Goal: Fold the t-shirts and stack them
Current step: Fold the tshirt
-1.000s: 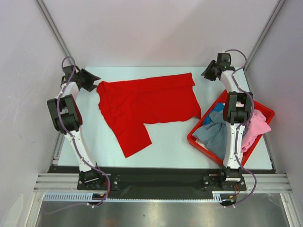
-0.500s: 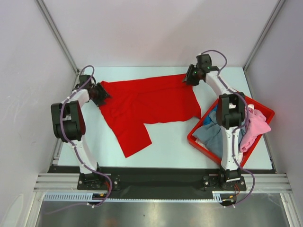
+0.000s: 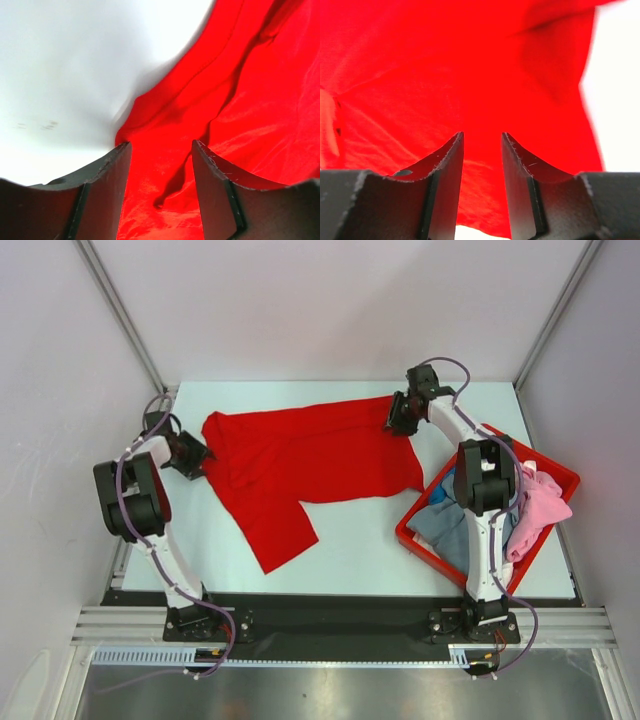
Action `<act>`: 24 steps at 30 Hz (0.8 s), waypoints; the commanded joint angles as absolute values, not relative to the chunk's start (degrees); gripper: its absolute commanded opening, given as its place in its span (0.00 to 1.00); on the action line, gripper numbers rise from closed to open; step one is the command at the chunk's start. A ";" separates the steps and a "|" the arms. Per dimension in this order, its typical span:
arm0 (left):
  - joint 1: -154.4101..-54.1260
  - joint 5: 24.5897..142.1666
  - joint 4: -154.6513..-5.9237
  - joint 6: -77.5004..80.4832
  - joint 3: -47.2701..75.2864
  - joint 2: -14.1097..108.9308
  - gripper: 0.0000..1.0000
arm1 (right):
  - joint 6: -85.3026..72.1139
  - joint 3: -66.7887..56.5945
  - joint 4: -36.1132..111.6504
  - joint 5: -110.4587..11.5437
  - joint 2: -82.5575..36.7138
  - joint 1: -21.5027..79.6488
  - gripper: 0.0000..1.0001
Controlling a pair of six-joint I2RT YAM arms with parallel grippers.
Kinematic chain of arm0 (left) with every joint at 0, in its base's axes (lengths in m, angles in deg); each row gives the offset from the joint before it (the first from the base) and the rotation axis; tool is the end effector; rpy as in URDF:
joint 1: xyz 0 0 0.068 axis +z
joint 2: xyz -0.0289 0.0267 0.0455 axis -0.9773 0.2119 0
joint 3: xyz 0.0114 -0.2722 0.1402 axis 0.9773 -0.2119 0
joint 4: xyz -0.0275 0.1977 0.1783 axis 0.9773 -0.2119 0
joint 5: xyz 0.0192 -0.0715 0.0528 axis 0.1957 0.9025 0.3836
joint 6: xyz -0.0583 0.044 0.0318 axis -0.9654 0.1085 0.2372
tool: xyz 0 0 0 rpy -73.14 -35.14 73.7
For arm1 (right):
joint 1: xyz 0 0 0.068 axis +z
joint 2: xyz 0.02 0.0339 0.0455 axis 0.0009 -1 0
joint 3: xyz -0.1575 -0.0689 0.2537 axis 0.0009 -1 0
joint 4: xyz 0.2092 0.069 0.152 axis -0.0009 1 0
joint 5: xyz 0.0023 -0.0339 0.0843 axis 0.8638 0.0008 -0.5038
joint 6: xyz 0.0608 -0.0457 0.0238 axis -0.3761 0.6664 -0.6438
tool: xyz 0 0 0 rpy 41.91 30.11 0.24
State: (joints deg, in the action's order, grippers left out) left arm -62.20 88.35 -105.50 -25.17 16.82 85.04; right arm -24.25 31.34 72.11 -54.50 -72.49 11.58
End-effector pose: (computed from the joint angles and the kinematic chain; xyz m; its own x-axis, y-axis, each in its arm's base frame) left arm 0.4280 0.1029 0.1571 -0.5668 -0.7835 -0.2548 -0.6440 0.6142 -0.4561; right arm 0.5415 0.1269 0.2036 -0.8512 0.2373 -0.4681 0.0307 0.9129 0.4070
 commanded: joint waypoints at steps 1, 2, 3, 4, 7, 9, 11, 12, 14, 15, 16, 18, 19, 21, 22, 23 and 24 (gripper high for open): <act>-58.26 83.29 -109.10 -23.93 17.95 87.32 0.59 | -22.99 31.50 73.73 -52.19 -68.75 11.37 0.41; -57.82 83.12 -109.63 -23.58 18.39 87.14 0.59 | -22.37 31.68 74.61 -51.93 -68.84 11.37 0.42; -57.03 82.07 -110.07 -22.80 18.91 87.05 0.59 | -21.85 31.85 75.05 -51.66 -68.84 11.37 0.42; -56.68 81.89 -110.60 -22.18 19.70 86.53 0.59 | -21.32 32.03 75.49 -51.57 -68.84 11.37 0.42; -56.41 80.39 -110.87 -20.42 20.76 84.86 0.61 | -20.08 32.65 78.73 -49.12 -69.19 11.37 0.43; -56.41 78.91 -111.39 -19.46 21.73 84.33 0.63 | -19.29 32.30 79.88 -48.58 -69.19 11.37 0.43; -56.41 79.77 -112.01 -17.96 23.04 84.24 0.65 | -19.29 31.86 81.73 -47.97 -69.11 11.28 0.43; -56.59 80.65 -112.71 -16.65 24.88 84.33 0.66 | -19.29 30.38 81.99 -47.97 -68.41 11.37 0.43; -57.55 81.62 -114.64 -15.06 26.30 83.37 0.70 | -19.29 28.44 81.38 -47.71 -67.44 11.55 0.43; -58.86 81.45 -115.17 -14.53 26.91 82.49 0.72 | -19.12 26.34 81.12 -47.44 -66.31 11.81 0.42; -59.66 80.84 -115.17 -14.27 26.92 81.61 0.75 | -19.03 25.54 80.51 -47.35 -65.86 12.07 0.42; -61.77 80.39 -115.35 -14.09 26.39 78.89 0.77 | -19.03 24.30 80.24 -47.44 -65.59 12.16 0.41; -62.21 80.48 -115.35 -14.35 25.78 78.01 0.78 | -19.11 23.60 80.41 -46.75 -65.59 12.34 0.41; -63.00 83.19 -113.78 -16.01 22.72 75.55 0.76 | -19.38 23.16 80.85 -44.81 -65.94 12.16 0.39; -63.26 84.51 -112.90 -16.63 21.39 74.76 0.74 | -19.29 22.55 80.94 -43.50 -66.46 11.90 0.38; -63.53 86.44 -112.37 -17.51 20.07 74.23 0.74 | -19.47 22.28 80.94 -42.70 -66.73 11.81 0.38; -63.97 87.06 -111.58 -17.86 17.89 73.79 0.73 | -19.55 21.93 80.68 -41.91 -66.99 11.64 0.37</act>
